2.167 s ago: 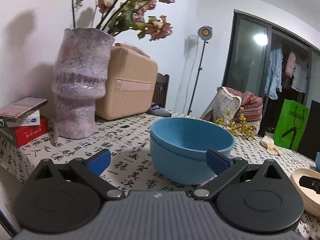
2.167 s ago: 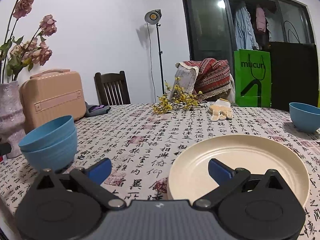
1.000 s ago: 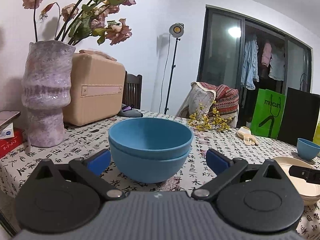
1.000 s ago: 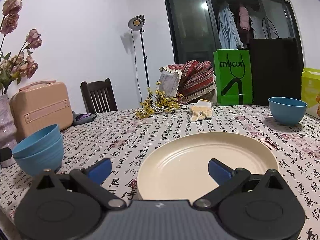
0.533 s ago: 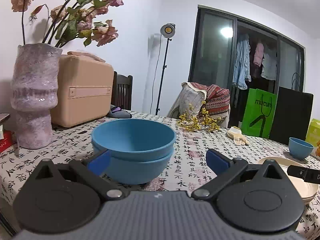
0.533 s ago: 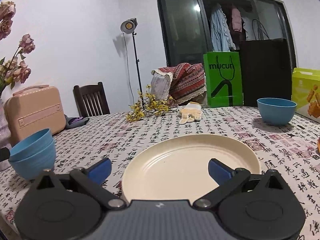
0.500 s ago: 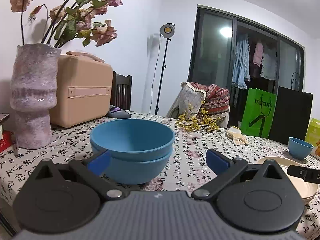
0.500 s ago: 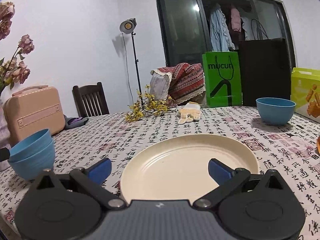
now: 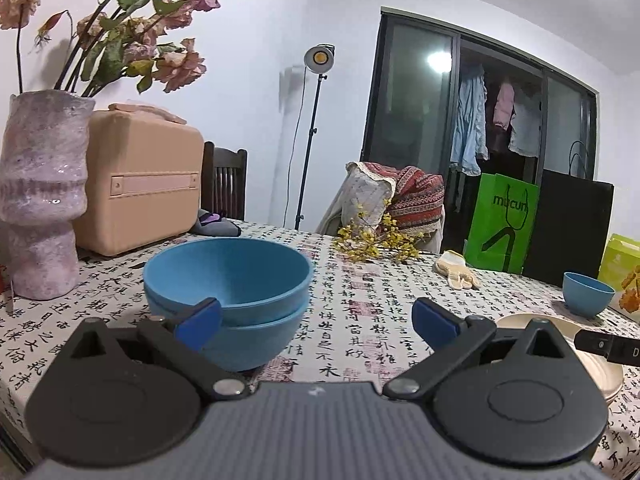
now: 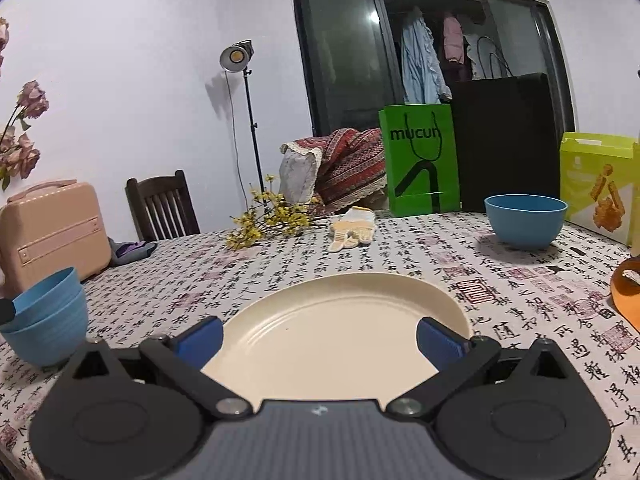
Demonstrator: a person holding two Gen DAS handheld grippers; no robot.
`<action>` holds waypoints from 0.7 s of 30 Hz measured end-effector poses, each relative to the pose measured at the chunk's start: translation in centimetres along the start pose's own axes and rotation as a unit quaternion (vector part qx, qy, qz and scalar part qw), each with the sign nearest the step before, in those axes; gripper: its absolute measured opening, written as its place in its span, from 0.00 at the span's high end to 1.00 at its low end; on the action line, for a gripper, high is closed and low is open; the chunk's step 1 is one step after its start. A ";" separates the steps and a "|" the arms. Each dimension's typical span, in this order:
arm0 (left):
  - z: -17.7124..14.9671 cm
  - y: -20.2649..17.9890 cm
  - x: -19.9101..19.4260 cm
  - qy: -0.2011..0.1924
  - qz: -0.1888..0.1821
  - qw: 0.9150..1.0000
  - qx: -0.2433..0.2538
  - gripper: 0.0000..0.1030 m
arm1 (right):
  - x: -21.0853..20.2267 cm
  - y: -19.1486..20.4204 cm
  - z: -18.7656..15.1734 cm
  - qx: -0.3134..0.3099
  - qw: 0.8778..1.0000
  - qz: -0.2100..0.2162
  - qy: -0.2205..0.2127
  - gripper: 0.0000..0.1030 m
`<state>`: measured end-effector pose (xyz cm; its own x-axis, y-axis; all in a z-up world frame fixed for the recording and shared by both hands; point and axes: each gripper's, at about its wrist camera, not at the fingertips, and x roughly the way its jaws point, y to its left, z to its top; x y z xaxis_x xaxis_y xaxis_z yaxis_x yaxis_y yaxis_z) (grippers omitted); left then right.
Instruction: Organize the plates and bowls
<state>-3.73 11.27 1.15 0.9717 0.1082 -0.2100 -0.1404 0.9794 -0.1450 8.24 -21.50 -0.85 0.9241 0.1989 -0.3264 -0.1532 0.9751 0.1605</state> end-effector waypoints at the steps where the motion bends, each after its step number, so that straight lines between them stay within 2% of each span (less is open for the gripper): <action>1: 0.0 -0.2 0.0 0.000 -0.001 1.000 0.001 0.00 | -0.1 -0.2 0.0 0.001 1.000 -0.001 -0.001 0.00; 21: 0.1 -4.1 1.0 0.008 -0.030 0.999 0.018 0.00 | -0.9 -4.7 0.9 0.013 0.999 -0.030 -0.008 0.00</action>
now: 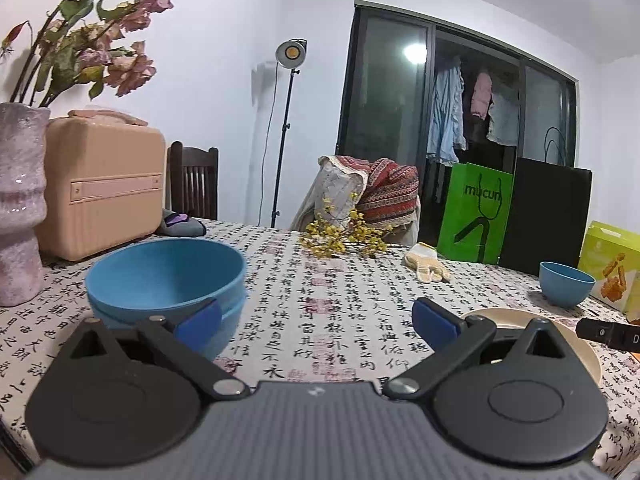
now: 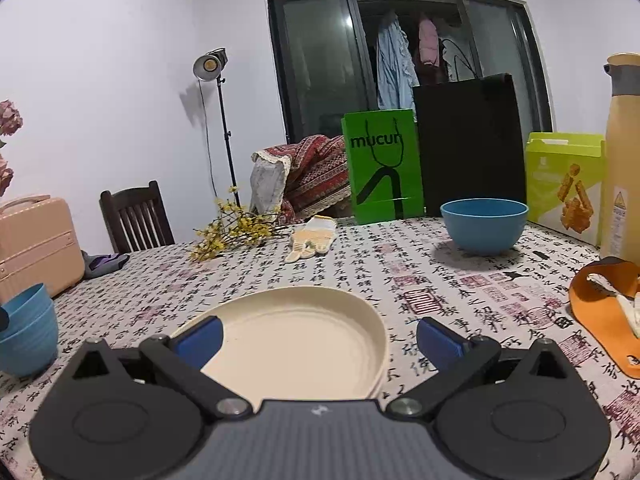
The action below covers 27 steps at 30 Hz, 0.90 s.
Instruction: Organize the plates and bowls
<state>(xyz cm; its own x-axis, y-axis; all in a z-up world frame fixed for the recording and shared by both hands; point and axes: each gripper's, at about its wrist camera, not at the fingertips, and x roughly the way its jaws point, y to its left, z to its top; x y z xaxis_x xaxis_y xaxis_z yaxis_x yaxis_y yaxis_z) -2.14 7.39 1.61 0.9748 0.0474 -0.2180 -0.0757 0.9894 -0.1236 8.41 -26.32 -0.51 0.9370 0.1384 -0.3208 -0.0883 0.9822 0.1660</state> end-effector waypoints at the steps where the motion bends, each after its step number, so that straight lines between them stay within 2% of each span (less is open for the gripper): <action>1: 0.0 -0.2 0.1 0.000 -0.002 1.000 0.000 0.00 | 0.0 -0.2 0.1 0.000 1.000 -0.001 0.000 0.00; 27: 1.1 -7.4 3.4 0.013 -0.056 0.998 0.022 0.00 | 1.7 -6.0 2.6 0.012 0.999 -0.028 0.012 0.00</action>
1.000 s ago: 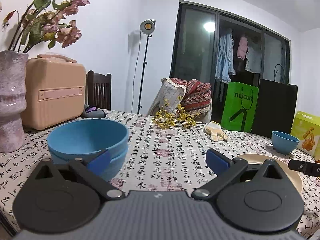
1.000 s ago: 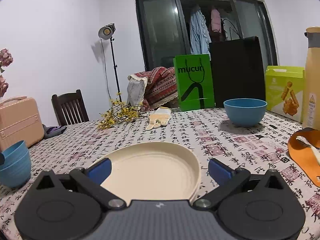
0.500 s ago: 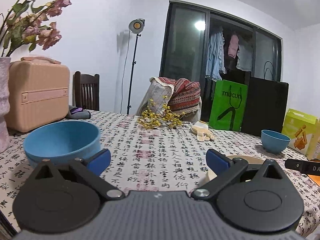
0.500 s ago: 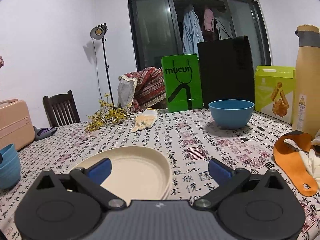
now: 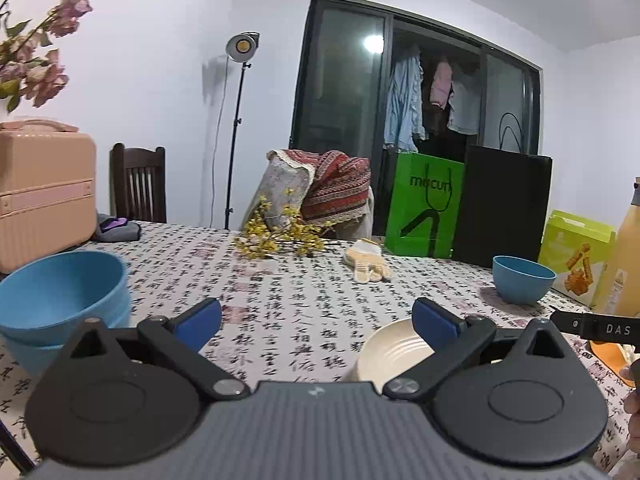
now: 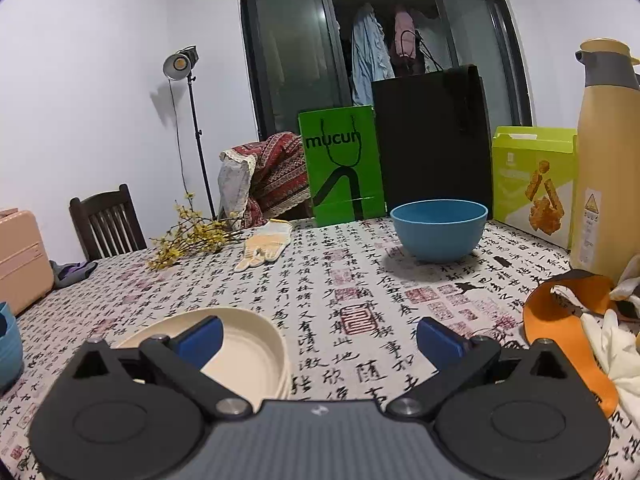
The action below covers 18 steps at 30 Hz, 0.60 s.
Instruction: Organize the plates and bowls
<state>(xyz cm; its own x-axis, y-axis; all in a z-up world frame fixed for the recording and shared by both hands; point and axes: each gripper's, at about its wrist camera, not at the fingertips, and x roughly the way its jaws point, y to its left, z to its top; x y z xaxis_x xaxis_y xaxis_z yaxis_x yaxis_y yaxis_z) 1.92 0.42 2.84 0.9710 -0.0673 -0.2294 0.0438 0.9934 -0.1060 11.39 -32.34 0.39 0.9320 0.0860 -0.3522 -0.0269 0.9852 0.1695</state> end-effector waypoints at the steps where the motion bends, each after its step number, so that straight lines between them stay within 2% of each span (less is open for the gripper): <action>1: 0.2 -0.4 0.3 0.002 -0.002 1.000 0.002 0.00 | 0.1 -0.2 0.2 0.000 1.000 -0.001 0.000 0.00; 18: 3.6 -6.4 5.6 0.054 -0.037 0.998 0.002 0.00 | 1.7 -4.2 4.2 -0.003 1.000 -0.022 -0.003 0.00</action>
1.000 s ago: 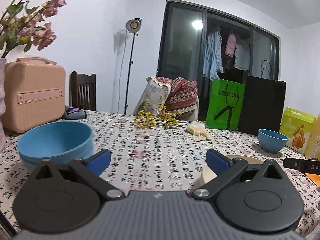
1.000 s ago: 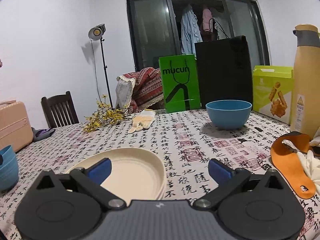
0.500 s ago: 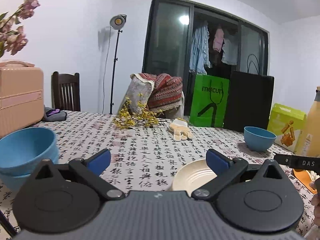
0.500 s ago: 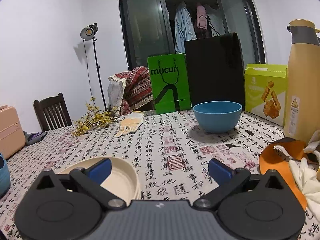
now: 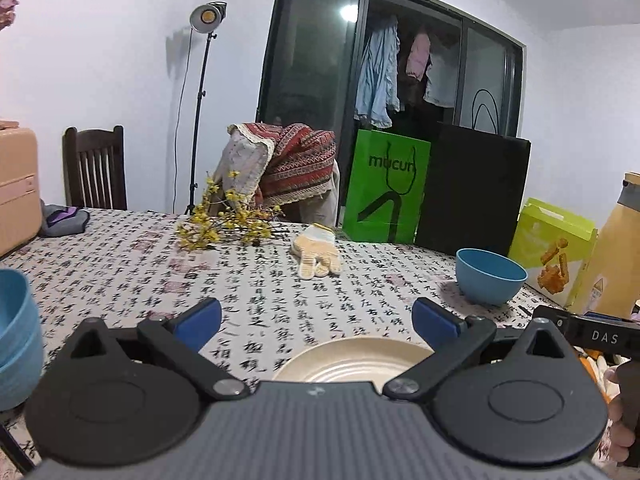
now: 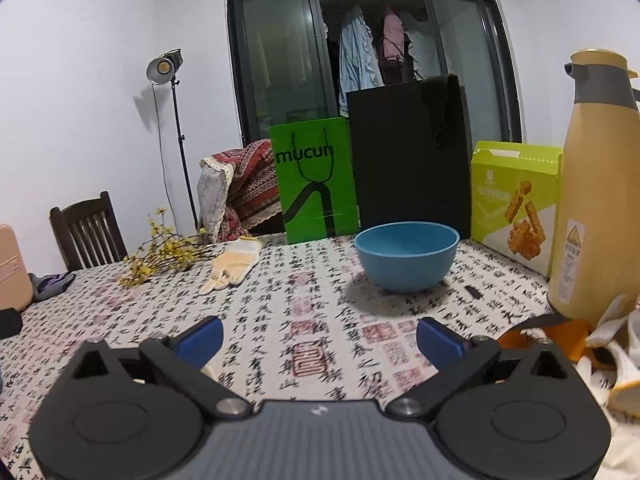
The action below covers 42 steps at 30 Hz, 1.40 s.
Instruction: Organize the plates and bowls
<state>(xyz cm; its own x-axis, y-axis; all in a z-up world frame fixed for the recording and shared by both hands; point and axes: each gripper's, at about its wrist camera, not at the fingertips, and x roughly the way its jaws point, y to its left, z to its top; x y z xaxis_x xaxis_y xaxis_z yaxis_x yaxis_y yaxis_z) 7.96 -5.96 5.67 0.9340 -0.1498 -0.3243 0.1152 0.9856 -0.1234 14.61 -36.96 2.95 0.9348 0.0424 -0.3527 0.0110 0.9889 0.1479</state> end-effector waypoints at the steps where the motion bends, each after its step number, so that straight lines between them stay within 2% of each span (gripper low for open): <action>1: 0.2 -0.3 0.4 0.004 0.000 1.000 0.000 0.00 | 0.1 -0.2 0.3 -0.001 1.000 -0.001 0.000 0.00; 6: 0.9 -1.5 2.1 0.024 -0.005 1.000 -0.005 0.00 | 0.8 -1.1 1.5 -0.005 1.000 -0.006 -0.001 0.00; 18: 3.0 -4.7 5.0 0.033 0.005 0.999 0.027 0.00 | 2.8 -2.9 3.5 -0.013 1.000 -0.020 -0.003 0.00; 24: 3.8 -6.1 6.3 0.034 0.010 0.999 0.038 0.00 | 4.1 -3.9 4.1 -0.002 1.000 -0.023 0.000 0.00; 29: 5.4 -6.8 7.5 0.055 0.009 0.998 0.023 0.00 | 5.0 -4.9 5.0 0.010 1.000 -0.014 0.007 0.00; 33: 6.5 -7.9 8.0 0.049 0.017 0.998 0.039 0.00 | 5.7 -5.6 6.1 0.022 1.000 -0.016 0.011 0.00; 42: 9.1 -10.9 10.1 0.056 -0.010 0.997 0.054 0.00 | 7.5 -6.7 8.6 0.034 0.999 -0.030 0.028 0.00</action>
<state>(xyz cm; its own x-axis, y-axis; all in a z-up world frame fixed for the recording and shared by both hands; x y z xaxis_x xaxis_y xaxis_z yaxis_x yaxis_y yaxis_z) 19.19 -17.46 12.32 0.8880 -0.1720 -0.4265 0.1751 0.9840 -0.0322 24.58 -44.45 7.28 0.9103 -0.0077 -0.4139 0.0930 0.9780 0.1865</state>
